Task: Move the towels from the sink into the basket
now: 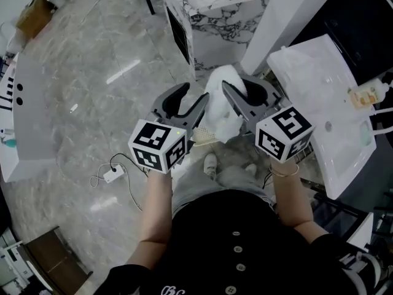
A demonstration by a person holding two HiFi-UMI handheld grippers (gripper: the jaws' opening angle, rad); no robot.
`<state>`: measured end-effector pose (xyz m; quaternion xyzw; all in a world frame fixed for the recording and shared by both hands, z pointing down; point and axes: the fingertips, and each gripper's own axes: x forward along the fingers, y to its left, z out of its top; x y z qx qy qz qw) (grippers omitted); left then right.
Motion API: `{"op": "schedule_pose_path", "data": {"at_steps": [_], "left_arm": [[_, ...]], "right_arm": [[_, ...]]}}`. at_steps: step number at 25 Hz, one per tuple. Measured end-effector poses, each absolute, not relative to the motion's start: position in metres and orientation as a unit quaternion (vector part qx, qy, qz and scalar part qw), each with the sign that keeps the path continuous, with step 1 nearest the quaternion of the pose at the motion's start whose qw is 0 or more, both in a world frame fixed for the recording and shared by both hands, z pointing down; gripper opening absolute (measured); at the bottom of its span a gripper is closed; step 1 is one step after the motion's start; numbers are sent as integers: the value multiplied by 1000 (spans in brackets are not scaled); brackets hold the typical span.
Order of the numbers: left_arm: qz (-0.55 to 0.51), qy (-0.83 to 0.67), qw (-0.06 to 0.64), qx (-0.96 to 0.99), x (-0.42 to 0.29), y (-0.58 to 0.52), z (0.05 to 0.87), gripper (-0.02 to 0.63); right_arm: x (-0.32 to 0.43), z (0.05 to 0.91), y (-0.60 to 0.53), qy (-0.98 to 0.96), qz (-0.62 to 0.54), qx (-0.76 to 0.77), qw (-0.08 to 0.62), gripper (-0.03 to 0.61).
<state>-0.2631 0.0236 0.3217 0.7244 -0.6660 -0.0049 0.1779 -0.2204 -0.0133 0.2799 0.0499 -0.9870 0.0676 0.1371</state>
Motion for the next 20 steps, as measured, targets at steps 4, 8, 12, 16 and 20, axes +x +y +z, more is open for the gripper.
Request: {"op": "schedule_pose_path", "data": {"at_steps": [4,8,12,16,20], "left_arm": [[14,-643,225,731,-254,25,366,209],[42,-643,256,721,-248,28,409,209],[49,-644,296,704,-242,35,450,209],[50,-647,326,687,-244,41,486,209],[63,-637,347,685,-237,45,519,209]], "right_arm": [[-216,317,-17,-980,85,52,175,63],[-211,354,-20,-971,106,55,206,63],[-205,392,-18,-962,131,56,235,63],[-207,428,-22,-953,155,62,253,63],[-207,471,-23,-944,175,63,272,63]]}}
